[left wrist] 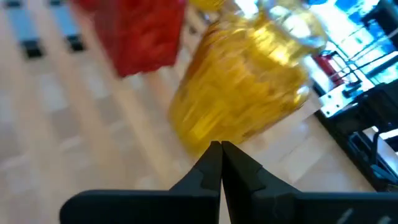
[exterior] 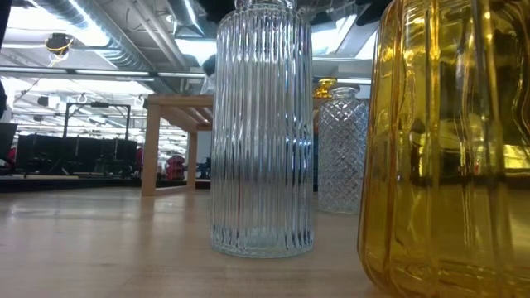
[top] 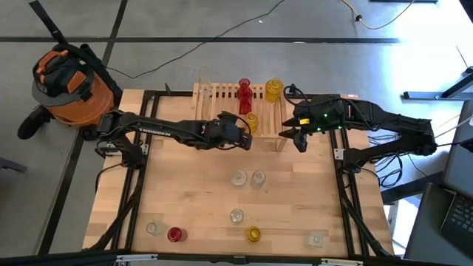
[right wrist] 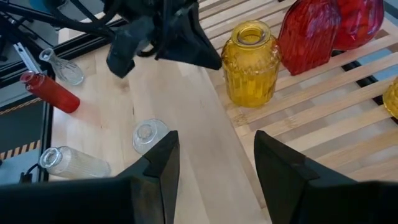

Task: Sort vases onto shelf
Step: Put the yellow vase on the shelf align with the other yellow vase

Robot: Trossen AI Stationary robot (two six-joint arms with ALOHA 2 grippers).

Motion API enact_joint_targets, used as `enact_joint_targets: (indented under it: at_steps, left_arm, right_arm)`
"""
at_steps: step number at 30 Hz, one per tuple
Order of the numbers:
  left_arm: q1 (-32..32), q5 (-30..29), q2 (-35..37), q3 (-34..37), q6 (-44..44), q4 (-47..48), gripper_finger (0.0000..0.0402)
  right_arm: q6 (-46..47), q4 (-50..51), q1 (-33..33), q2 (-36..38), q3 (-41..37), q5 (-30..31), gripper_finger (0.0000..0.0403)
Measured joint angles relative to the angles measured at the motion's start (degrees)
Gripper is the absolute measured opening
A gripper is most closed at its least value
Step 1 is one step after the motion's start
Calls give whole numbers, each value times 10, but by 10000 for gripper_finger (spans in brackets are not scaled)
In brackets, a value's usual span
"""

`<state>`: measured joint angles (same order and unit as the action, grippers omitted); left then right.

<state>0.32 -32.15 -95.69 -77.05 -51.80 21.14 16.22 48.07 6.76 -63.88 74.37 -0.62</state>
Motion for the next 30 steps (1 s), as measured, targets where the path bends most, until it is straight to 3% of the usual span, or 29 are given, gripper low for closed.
enact_joint_targets:
  at_steps: [6,9,15,18,30]
  left_arm:
    - [0,6,-6,0,58,-84,0]
    - [0,7,-6,0,56,-75,0]
    - [0,-60,-6,0,25,-36,0]
    - [6,-63,-6,0,25,-44,0]
    - [41,82,-6,0,124,-136,0]
  right_arm:
    - [0,0,0,0,0,0,161]
    - [0,0,0,0,0,0,161]
    - [0,1,0,0,0,-1,161]
    - [1,1,0,0,0,-5,161]
    - [0,0,0,0,0,-5,161]
